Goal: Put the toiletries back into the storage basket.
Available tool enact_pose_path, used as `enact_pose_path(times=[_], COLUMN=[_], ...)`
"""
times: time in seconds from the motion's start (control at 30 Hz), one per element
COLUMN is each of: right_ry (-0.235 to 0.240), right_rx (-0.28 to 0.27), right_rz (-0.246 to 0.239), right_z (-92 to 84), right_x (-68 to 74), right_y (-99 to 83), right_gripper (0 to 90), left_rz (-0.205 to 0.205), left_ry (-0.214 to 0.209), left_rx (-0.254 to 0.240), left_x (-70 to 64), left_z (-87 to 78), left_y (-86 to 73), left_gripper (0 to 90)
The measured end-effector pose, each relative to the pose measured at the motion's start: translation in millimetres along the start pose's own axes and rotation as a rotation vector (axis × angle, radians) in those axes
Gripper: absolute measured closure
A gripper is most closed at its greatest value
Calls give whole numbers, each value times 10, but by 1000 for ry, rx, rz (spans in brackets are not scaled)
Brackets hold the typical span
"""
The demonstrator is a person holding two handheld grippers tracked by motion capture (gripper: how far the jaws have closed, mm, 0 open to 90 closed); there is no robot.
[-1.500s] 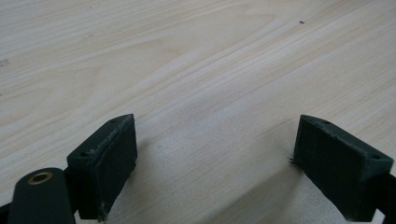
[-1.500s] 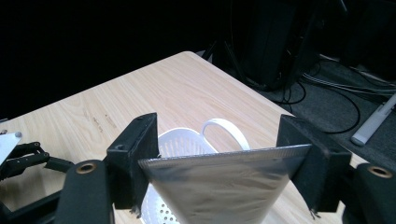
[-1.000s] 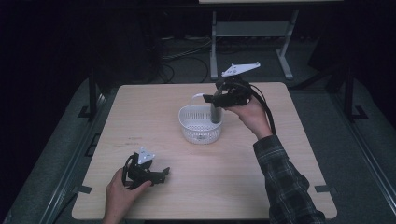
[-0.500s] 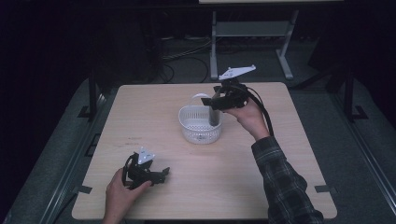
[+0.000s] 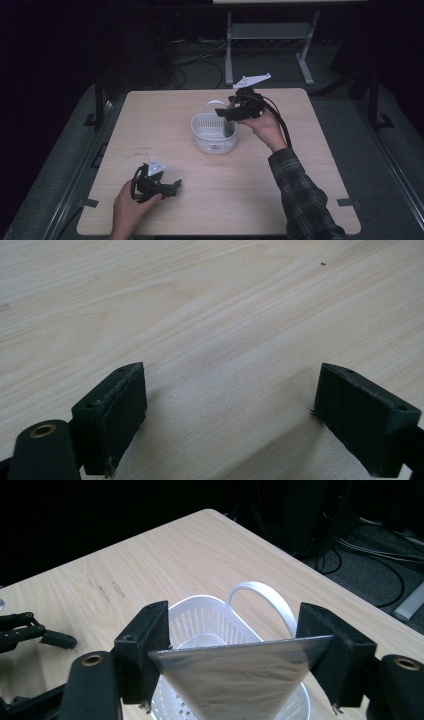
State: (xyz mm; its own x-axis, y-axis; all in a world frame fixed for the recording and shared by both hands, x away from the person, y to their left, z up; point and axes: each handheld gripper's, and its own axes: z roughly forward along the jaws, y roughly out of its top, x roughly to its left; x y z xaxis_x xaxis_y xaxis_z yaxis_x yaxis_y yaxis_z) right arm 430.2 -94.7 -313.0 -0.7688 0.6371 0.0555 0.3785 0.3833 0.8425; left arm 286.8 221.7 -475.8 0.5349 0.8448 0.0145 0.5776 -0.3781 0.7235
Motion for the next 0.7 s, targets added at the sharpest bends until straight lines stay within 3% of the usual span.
enact_pose_path(times=[0.7], right_ry=[-4], right_rx=[48], right_rz=[16], right_z=[132], right_x=[-34], right_y=[-107], right_gripper=[301], left_rz=[0], left_ry=[1], left_rx=[2], left_x=[-1], left_z=[-2], left_y=[0], left_gripper=[125])
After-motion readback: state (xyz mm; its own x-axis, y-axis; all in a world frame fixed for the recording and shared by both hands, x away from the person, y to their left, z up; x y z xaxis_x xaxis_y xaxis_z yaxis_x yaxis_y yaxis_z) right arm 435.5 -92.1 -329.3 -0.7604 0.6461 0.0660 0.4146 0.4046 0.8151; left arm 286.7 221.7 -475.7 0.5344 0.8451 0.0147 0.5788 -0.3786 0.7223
